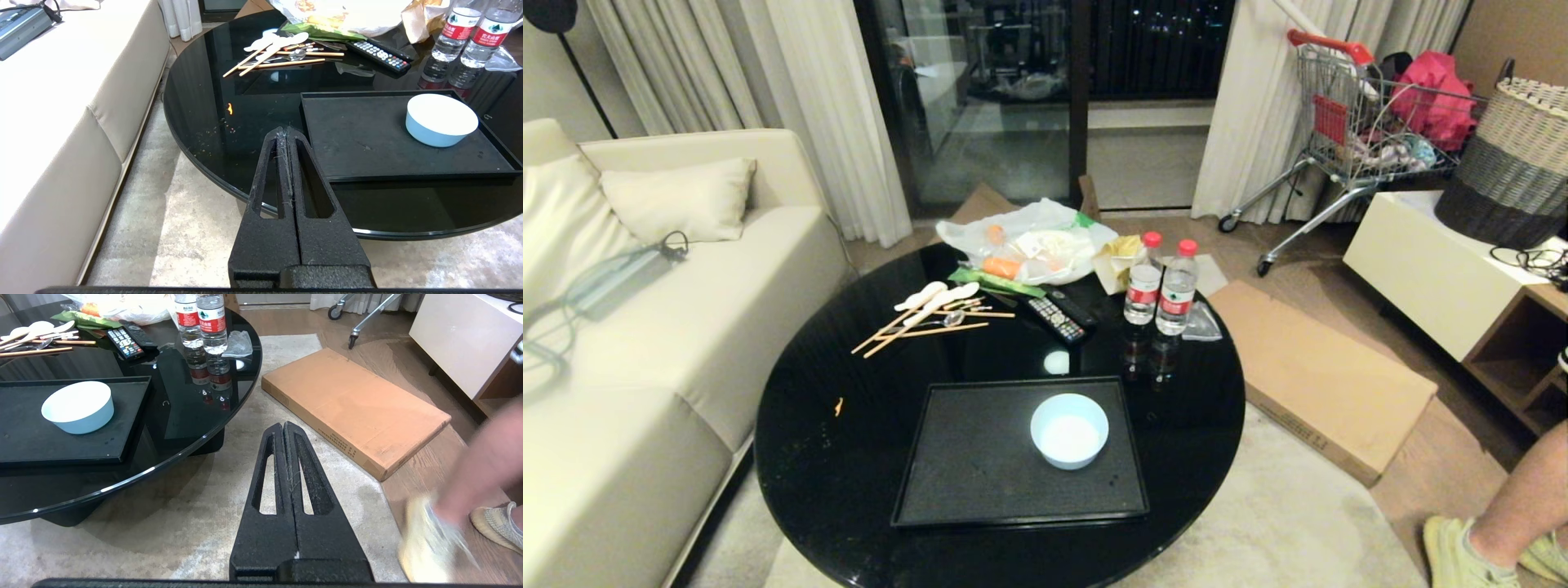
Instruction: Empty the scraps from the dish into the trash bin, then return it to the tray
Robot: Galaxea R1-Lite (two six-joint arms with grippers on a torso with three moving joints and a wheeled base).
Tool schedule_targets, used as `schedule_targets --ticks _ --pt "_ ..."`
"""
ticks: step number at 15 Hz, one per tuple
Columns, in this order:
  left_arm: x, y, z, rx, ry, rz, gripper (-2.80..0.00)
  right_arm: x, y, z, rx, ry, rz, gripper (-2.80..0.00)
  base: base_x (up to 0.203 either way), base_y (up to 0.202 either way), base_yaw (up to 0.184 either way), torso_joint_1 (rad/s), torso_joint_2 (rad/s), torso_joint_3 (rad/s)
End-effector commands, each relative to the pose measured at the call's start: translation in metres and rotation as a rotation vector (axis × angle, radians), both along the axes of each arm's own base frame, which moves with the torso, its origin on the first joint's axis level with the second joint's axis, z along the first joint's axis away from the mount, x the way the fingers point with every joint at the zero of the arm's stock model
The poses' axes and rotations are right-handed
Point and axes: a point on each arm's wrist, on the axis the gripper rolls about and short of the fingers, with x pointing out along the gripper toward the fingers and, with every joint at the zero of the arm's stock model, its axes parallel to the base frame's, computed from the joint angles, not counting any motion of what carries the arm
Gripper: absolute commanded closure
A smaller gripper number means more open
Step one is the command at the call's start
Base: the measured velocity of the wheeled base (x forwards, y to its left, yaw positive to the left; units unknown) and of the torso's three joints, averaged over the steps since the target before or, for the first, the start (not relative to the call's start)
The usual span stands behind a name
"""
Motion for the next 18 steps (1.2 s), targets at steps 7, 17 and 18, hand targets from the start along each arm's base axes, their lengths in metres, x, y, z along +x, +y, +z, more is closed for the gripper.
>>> schedule_targets --ticks 7,17,18 --pt "0.0 0.0 0.0 0.0 -0.001 0.0 0.0 0.0001 0.0 0.0 0.0 0.001 0.001 0.0 0.0 0.0 0.0 0.0 0.0 0.0" --pt "0.0 0.0 0.0 0.0 -0.001 0.0 0.0 0.0 0.0 0.0004 0.0 0.0 0.001 0.0 0.0 0.0 0.0 0.0 0.0 0.0" --pt "0.0 0.0 0.0 0.0 -0.001 0.0 0.0 0.0001 0.0 0.0 0.0 0.001 0.001 0.0 0.0 0.0 0.0 0.0 0.0 0.0"
